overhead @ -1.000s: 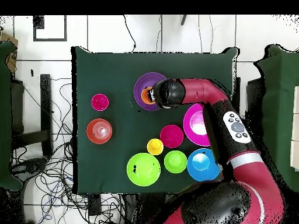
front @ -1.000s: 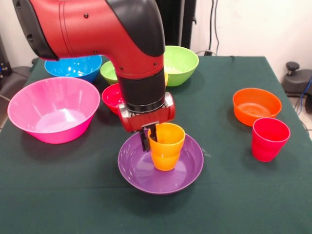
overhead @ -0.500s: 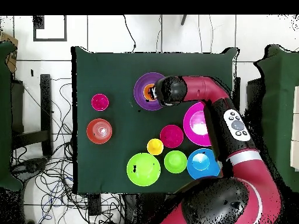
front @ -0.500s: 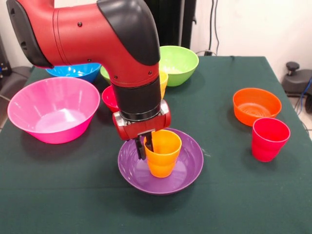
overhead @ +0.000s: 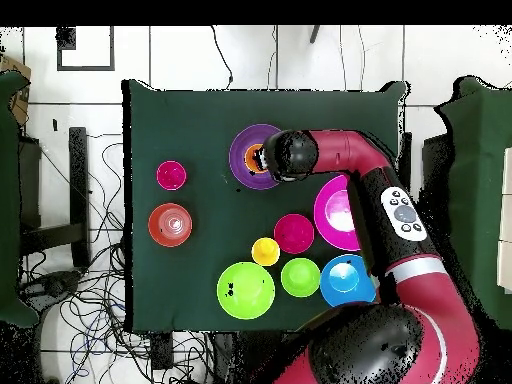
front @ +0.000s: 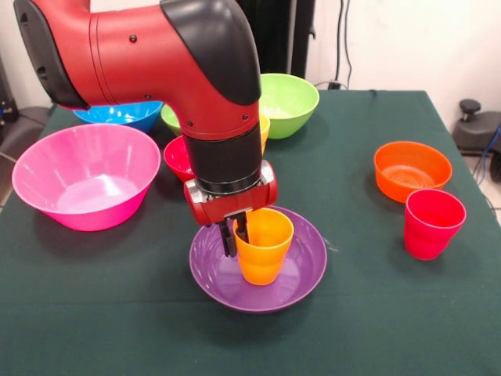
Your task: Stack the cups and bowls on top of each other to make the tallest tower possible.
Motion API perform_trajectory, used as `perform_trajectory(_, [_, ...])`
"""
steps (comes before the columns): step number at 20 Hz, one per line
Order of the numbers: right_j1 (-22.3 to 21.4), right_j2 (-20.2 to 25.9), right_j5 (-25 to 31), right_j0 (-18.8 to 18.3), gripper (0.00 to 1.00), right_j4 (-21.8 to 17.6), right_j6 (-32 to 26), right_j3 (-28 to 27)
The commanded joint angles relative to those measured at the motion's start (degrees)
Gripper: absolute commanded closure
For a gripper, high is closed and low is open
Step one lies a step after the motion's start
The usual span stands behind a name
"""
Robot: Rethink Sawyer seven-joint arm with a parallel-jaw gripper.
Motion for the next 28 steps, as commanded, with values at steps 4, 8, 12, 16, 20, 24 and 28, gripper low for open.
perform_trajectory(4, [1.3,-1.38,4.68,1.01,1.0,-4.65,-13.39,2.61])
perform_trajectory(8, [0.18,-1.73,5.34,0.74,1.0,-4.54,-13.23,3.32])
perform_trajectory(12, [-0.33,-1.69,5.51,0.55,1.0,-4.48,-13.25,3.87])
perform_trajectory(16, [-0.45,-1.85,5.11,0.71,1.0,-4.48,-12.26,4.05])
perform_trajectory(20, [-0.51,-2.07,5.4,0.86,0.0,-4.65,-12.1,3.97])
perform_trajectory(24, [-0.53,-2.21,5.52,0.93,0.0,-4.66,-11.79,4.09])
perform_trajectory(28, [-0.63,-2.42,5.49,0.97,0.0,-4.93,-11.68,4.26])
